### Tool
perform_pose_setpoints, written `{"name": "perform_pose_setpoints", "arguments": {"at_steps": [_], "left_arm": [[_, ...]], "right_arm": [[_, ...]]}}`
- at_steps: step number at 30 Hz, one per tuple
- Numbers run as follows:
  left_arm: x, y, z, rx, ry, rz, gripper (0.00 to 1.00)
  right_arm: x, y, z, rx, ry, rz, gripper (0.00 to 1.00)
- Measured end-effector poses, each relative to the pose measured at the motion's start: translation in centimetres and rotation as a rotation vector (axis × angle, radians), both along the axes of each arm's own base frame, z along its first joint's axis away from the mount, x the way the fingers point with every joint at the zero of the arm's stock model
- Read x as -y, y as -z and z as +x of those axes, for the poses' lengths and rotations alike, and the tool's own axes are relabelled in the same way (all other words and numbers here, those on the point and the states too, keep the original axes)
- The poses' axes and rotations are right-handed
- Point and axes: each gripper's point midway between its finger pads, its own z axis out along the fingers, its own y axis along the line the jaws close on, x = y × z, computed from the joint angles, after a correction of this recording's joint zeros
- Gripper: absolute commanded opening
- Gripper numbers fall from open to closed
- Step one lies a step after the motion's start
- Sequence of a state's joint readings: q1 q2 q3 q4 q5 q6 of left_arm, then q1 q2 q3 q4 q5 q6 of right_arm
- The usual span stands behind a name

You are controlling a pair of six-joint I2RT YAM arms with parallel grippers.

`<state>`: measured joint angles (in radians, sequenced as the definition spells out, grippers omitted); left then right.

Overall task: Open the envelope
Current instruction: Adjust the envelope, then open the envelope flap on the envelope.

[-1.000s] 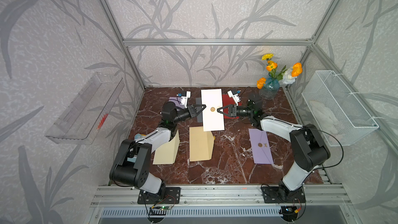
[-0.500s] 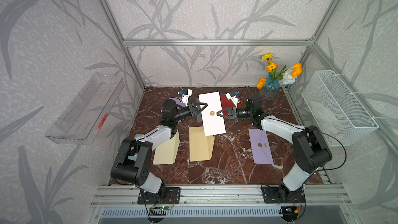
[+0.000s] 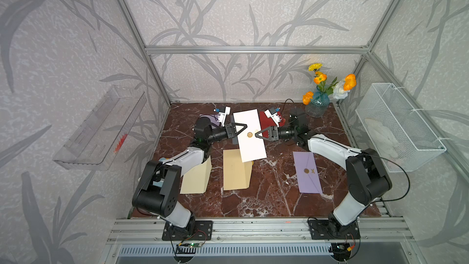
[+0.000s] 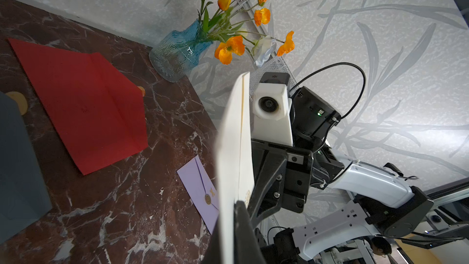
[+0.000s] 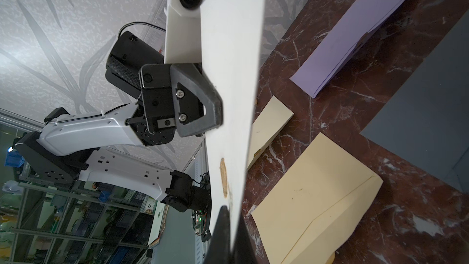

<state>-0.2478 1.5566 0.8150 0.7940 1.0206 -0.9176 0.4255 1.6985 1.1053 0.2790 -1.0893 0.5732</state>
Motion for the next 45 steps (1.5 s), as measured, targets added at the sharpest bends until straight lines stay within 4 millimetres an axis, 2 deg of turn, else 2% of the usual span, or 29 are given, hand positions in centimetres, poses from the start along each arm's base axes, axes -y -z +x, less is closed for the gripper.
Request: {"name": "perform_pose_setpoints", "arguments": {"at_steps": [1, 2, 3, 5, 6, 10, 17, 21, 27, 31, 36, 45], "left_arm": [[0.0, 0.0, 0.0, 0.000, 0.000, 0.001, 0.00], [0.0, 0.1, 0.0, 0.000, 0.000, 0.003, 0.00], [0.0, 0.2, 0.0, 0.000, -0.001, 0.005, 0.00], [0.0, 0.4, 0.0, -0.004, -0.003, 0.015, 0.00], [0.1, 0.6, 0.0, -0.007, -0.003, 0.021, 0.00], [-0.1, 1.3, 0.2, -0.029, -0.031, 0.070, 0.00], [-1.1, 0.0, 0.6, 0.002, -0.123, 0.148, 0.00], [-1.9, -0.4, 0.8, 0.010, -0.185, 0.186, 0.00], [-3.3, 1.0, 1.5, -0.058, -0.292, 0.253, 0.00], [-4.0, 0.8, 1.8, -0.094, -0.344, 0.259, 0.00], [-4.4, 0.3, 2.0, -0.125, -0.391, 0.254, 0.00], [-4.4, 0.9, 1.9, -0.192, -0.421, 0.243, 0.00]], "right_arm": [[0.0, 0.0, 0.0, 0.001, 0.000, -0.001, 0.00], [0.0, 0.1, 0.0, 0.000, 0.002, -0.005, 0.05], [0.0, 0.1, 0.1, -0.001, 0.004, -0.008, 0.12], [0.0, 0.4, 0.2, 0.002, 0.012, -0.025, 0.37], [0.0, 0.6, 0.2, 0.004, 0.017, -0.037, 0.44], [0.2, 1.1, 0.5, 0.061, 0.092, -0.145, 0.56], [-0.1, -2.3, -1.0, 0.388, 0.232, -0.367, 0.62], [-0.3, -2.8, -1.9, 0.548, 0.297, -0.484, 0.63], [-0.2, -0.4, -3.0, 0.708, 0.350, -0.671, 0.64], [-0.5, 1.1, -3.7, 0.805, 0.371, -0.777, 0.64], [-1.4, 1.9, -3.0, 0.879, 0.426, -0.853, 0.64], [-1.2, 4.4, -1.0, 0.902, 0.492, -0.961, 0.64]]}}
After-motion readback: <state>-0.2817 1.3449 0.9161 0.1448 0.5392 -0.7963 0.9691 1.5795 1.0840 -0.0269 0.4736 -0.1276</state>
